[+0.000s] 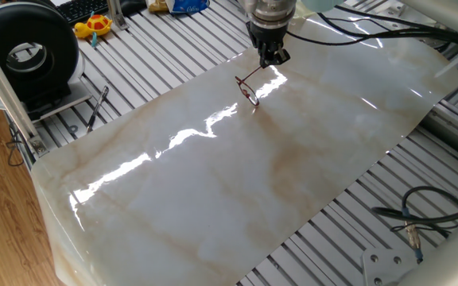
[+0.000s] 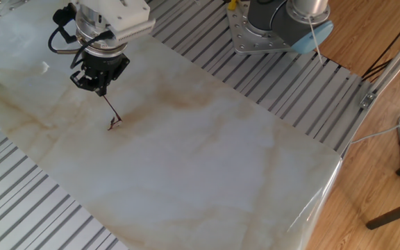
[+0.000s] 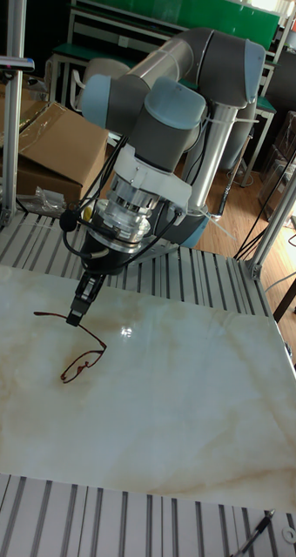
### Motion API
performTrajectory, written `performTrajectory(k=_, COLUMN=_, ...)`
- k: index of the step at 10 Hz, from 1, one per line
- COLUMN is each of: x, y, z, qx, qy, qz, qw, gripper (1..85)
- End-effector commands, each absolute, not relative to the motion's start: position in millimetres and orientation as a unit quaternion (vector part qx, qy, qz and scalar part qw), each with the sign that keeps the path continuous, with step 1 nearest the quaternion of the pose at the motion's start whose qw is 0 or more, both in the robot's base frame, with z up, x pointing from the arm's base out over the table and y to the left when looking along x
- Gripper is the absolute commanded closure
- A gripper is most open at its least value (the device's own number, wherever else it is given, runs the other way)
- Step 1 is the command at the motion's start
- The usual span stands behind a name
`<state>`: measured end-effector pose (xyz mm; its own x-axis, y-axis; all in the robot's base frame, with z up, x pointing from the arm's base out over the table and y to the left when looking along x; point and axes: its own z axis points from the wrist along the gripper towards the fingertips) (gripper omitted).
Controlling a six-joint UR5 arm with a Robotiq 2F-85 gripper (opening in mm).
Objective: Unfold the leg of the glasses (with one hand)
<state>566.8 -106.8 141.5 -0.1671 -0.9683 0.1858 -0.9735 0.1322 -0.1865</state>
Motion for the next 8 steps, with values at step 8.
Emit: performTrajectory(k=8, x=569.1, y=-102.3, z=140.8, qx=0.64, qy=-0.758, qz=0.125, qw=0.001, gripper=55.0)
